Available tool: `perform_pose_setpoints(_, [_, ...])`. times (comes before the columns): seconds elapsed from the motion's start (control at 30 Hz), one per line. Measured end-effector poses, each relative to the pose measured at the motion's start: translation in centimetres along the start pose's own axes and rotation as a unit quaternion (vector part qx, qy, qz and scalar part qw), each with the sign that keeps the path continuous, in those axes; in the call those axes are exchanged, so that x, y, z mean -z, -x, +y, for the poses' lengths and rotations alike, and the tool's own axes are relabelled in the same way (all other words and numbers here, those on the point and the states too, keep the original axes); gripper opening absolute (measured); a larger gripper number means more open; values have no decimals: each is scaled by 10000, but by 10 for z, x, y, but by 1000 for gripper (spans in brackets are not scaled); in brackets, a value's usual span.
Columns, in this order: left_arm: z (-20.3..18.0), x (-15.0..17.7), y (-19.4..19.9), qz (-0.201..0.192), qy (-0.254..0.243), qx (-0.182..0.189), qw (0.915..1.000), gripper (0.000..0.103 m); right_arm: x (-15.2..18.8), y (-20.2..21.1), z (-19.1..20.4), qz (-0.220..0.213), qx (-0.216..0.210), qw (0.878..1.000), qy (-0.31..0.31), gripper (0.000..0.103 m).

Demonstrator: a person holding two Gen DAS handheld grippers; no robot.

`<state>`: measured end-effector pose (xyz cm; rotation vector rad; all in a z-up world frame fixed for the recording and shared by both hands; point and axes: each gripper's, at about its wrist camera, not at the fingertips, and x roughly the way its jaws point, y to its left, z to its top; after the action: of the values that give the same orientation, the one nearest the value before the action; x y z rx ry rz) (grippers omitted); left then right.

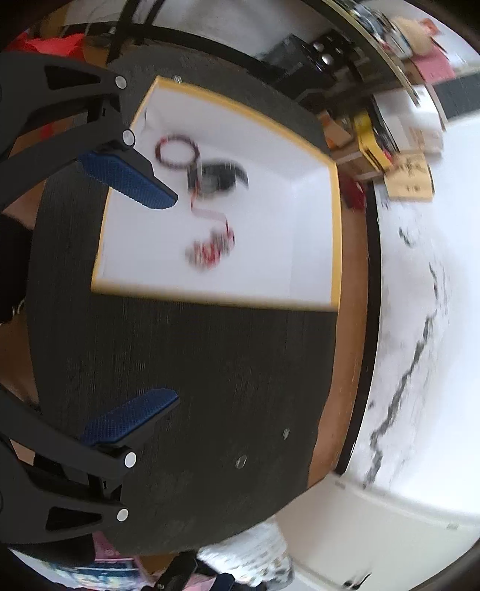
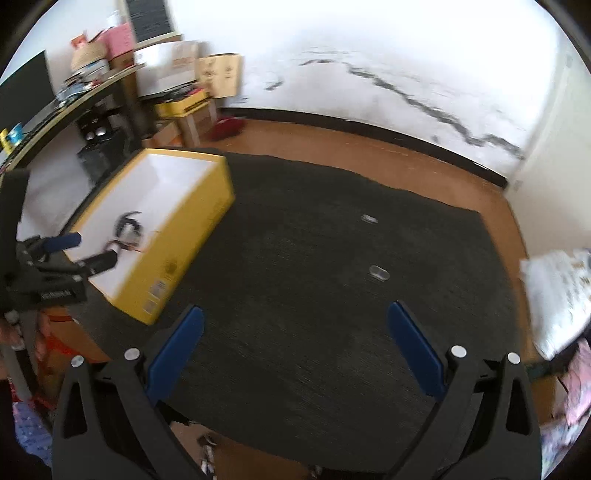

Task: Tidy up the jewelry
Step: 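Move both open tools back over the ring and charm on the rug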

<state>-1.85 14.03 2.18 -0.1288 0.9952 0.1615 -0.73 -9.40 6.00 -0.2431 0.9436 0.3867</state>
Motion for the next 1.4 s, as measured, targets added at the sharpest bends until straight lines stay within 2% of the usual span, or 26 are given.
perform_pose_setpoints(0.17, [-57,2,-6,37,-254,228,9994,95,30,-1,-53,72,196,9989,-429,96])
perform_pose_setpoints(0.43, [-114,-12,-41,145,-525,403,9977,95,37,-37,-91,124,240,9973,-683,96])
perform_pose_setpoints(0.67, [-146,-41,-111,370,-566,470,9966,95,29,-96,-112,263,179,9956,-879,96])
perform_pose_setpoints(0.83, [-180,-74,-175,380,-533,521,9965,95,21,-141,-130,353,81,9941,-1018,96])
perform_pose_setpoints(1.03, [-216,-100,-231,452,-666,499,9955,95,12,-177,-145,429,117,9942,-979,96])
perform_pose_setpoints(1.2, [-234,-115,-256,417,-723,482,9953,95,10,-195,-157,440,80,9939,-1004,96])
perform_pose_setpoints(1.4, [-259,-130,-276,48,-1003,458,9939,95,14,-204,-165,458,-34,9935,-1042,96])
